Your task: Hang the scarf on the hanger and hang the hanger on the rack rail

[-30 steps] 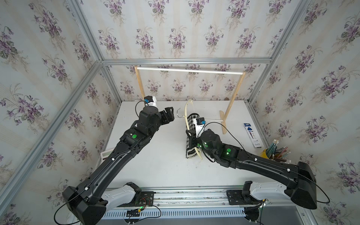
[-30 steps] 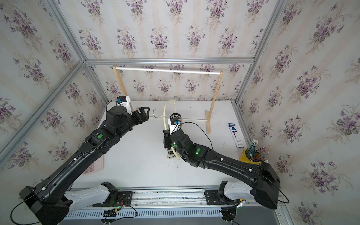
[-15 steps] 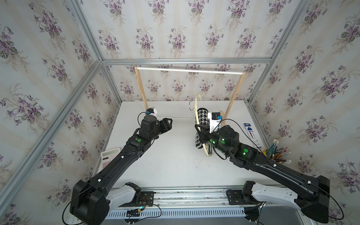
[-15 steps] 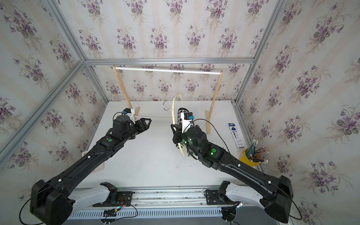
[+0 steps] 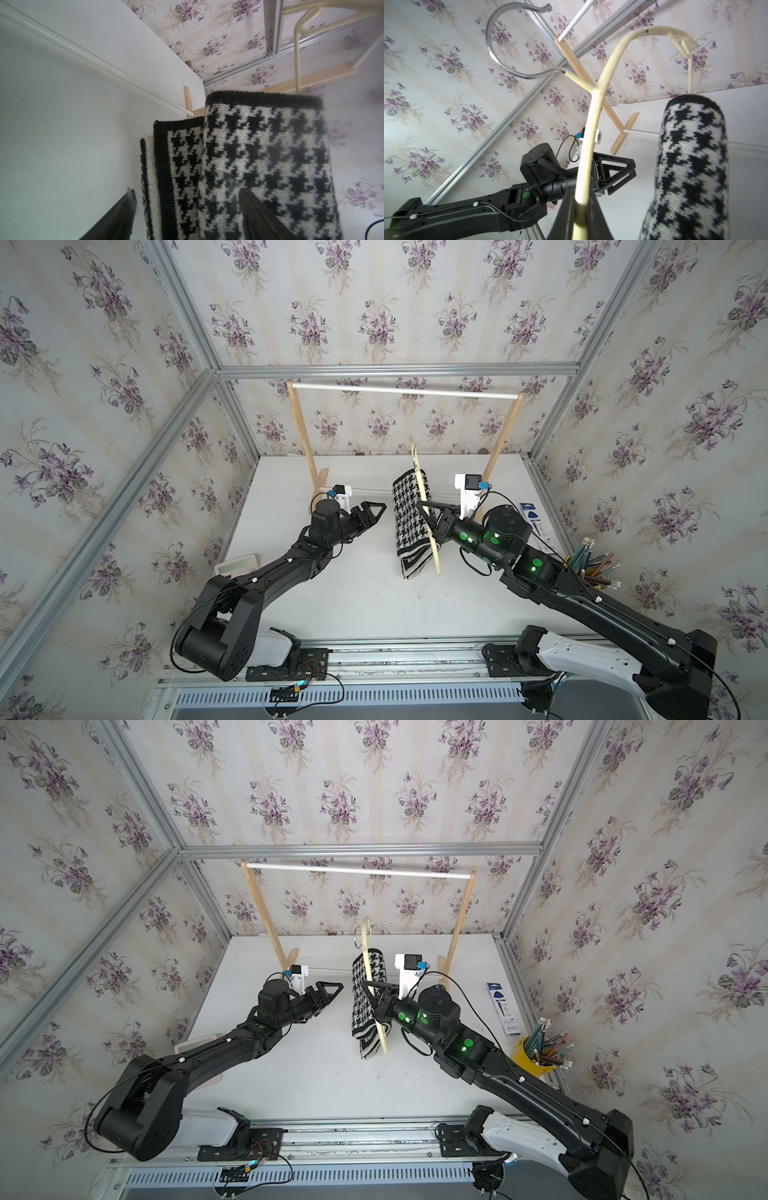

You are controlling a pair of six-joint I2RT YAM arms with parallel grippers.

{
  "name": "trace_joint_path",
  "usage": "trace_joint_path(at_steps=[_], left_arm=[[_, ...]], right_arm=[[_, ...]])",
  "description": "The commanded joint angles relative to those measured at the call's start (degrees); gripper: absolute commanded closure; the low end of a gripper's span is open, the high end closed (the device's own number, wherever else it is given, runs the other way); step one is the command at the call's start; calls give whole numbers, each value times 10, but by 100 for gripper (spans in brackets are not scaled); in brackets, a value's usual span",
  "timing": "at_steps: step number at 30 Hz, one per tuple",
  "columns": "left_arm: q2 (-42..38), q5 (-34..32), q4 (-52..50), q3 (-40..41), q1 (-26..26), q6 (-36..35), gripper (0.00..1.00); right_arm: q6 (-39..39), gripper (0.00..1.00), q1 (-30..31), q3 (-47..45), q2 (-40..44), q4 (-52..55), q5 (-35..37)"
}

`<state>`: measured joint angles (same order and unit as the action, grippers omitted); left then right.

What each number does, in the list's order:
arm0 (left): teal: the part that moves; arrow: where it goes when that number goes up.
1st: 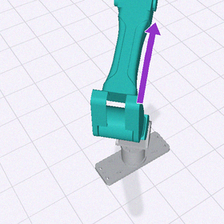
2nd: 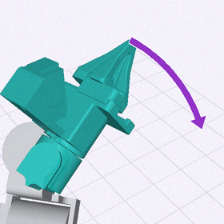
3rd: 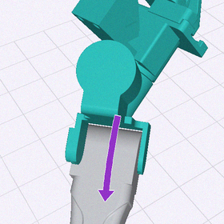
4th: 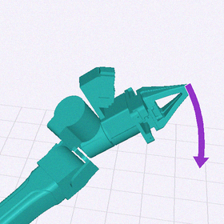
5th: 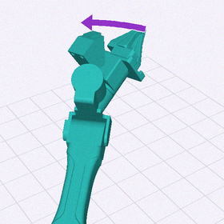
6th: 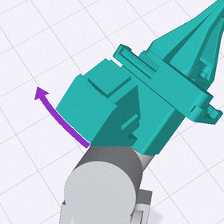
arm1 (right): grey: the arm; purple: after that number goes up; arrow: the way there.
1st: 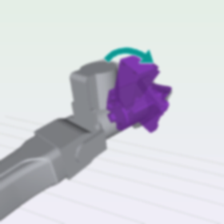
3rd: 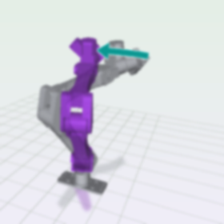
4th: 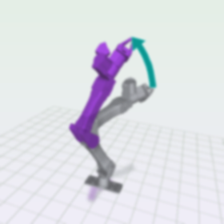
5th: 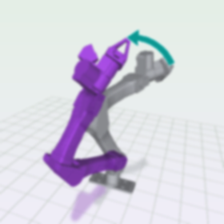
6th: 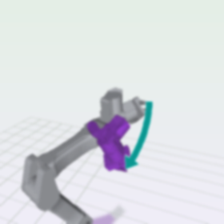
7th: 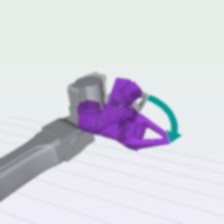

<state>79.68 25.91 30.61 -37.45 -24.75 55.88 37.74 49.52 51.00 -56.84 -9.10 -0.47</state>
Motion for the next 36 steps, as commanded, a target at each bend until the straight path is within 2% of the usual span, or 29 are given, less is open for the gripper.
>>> trace_joint_path(at_steps=[1, 6, 12, 17, 20, 28, 36], left_arm=[[0, 23, 98, 11, 1, 20, 21], [9, 36, 177, 38, 1, 44, 21], [92, 70, 312, 58, -2, 104, 21], [196, 100, 504, 66, -2, 190, 21], [214, 122, 508, 52, -6, 193, 23], [157, 105, 508, 74, -7, 161, 23], [195, 115, 508, 64, -12, 164, 23]], right_arm=[[35, 100, -3, -7, 12, -82, -7], [70, 100, -9, -20, 23, -118, -10], [86, 100, -13, -15, 6, -136, -21], [98, 100, -15, -5, -17, -149, -40], [99, 100, -15, -3, -22, -150, -40], [89, 100, -15, 4, -24, -141, -34], [88, 100, -15, 7, -31, -144, -40]])
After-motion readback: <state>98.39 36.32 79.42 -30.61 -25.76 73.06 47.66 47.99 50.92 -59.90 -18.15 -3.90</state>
